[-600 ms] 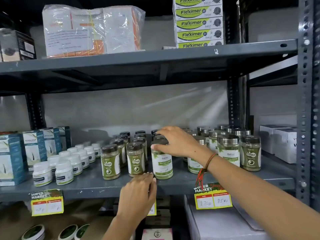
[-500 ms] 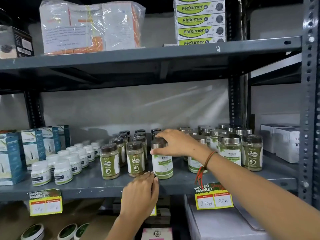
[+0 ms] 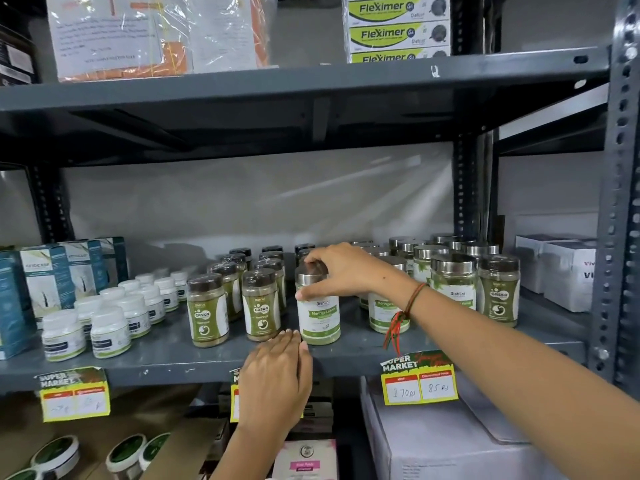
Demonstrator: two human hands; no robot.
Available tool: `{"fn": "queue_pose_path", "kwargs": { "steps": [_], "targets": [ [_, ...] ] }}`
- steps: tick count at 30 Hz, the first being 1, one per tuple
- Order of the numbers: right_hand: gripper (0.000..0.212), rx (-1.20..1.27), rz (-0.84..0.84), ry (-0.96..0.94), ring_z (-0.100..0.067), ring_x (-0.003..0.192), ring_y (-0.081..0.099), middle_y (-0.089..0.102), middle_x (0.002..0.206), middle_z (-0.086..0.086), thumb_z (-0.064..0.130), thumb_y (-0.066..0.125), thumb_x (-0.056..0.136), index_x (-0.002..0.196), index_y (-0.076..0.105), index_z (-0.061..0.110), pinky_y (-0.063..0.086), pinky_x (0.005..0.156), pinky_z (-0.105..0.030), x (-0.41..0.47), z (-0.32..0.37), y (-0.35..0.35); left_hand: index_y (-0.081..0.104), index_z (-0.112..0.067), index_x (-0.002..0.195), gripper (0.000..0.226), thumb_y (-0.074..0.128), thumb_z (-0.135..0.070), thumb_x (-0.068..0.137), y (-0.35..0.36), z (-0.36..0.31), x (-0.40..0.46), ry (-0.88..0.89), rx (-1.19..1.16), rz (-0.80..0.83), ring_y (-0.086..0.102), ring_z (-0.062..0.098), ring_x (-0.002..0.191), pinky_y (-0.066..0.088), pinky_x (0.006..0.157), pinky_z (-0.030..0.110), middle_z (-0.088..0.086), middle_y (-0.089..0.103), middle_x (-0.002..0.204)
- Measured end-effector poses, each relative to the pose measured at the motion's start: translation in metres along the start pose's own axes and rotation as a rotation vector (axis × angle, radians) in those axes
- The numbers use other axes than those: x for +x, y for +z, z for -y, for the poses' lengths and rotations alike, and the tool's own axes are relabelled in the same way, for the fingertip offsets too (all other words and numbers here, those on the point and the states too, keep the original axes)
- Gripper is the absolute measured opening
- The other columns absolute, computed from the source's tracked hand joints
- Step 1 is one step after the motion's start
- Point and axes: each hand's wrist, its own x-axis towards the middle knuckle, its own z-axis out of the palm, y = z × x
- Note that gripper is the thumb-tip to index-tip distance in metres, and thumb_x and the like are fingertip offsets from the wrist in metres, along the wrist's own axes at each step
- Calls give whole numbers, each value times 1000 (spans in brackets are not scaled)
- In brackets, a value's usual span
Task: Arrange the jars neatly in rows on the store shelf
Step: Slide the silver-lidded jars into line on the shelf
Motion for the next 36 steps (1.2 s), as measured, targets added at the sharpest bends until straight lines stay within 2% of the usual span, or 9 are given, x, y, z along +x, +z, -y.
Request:
{"fn": "queue_pose_path", "kwargs": {
  "steps": [3,7,12,16,18,21,27,31,36],
  "targets": [
    [71,8,-57,7,-23,107,63,68,120,1,70,66,73,123,61,20,52,90,-37,-14,0,-9,76,-11,101,36,47,-31,91,-2,-3,-1,-18,2,6,69,15,97,50,89,31,2,75,102],
    [77,72,-63,30,-17,117,61,64,131,4,70,65,75,133,58,20,50,97,-33,-42,-7,-35,76,-10,100,36,47,-30,91,-4,-7,-2,-36,10,27,70,18,96,50,88,33,4,75,102],
    [73,205,-89,132,-4,107,56,62,130,10,65,72,72,133,59,26,47,92,-25,-97,-25,-77,76,-9,98,41,41,-30,90,-3,-7,-1,-44,-7,38,70,21,96,52,86,35,5,75,101],
    [62,260,-119,248,-7,90,68,67,111,12,63,79,66,117,67,29,61,68,-27,-135,-53,-106,76,-7,94,40,43,-28,89,-7,-10,-2,-58,-13,29,70,23,93,53,84,36,7,75,99],
    [58,231,-133,325,-5,87,67,68,102,11,63,80,64,110,68,29,59,59,-23,-148,-70,-116,76,-7,94,41,42,-28,88,-8,-11,-1,-71,-18,30,70,24,92,52,84,36,7,75,99],
    [60,133,-105,418,-9,81,68,72,97,7,64,80,63,107,68,26,57,57,-25,-164,-96,-126,76,-7,94,42,41,-29,88,-8,-11,-1,-72,-15,30,70,24,92,52,83,37,8,75,99],
    [88,-153,0,571,-19,80,73,74,96,2,85,69,50,112,65,23,62,77,-39,-179,-140,-124,76,-7,96,44,39,-31,89,-9,-11,-2,-76,-15,63,70,24,91,52,82,37,7,75,98],
    [91,-246,27,675,-15,57,70,73,76,4,88,66,48,111,64,23,61,65,-33,-178,-156,-120,76,-7,94,44,40,-31,88,-10,-11,-2,-85,-17,68,71,25,87,54,80,38,7,75,96],
    [95,-297,42,704,-18,54,72,72,69,1,86,64,48,109,69,13,57,53,-28,-168,-168,-111,76,-5,92,44,40,-30,88,-10,-13,-4,-85,-16,33,71,27,83,54,76,38,9,75,93]
  ]
}}
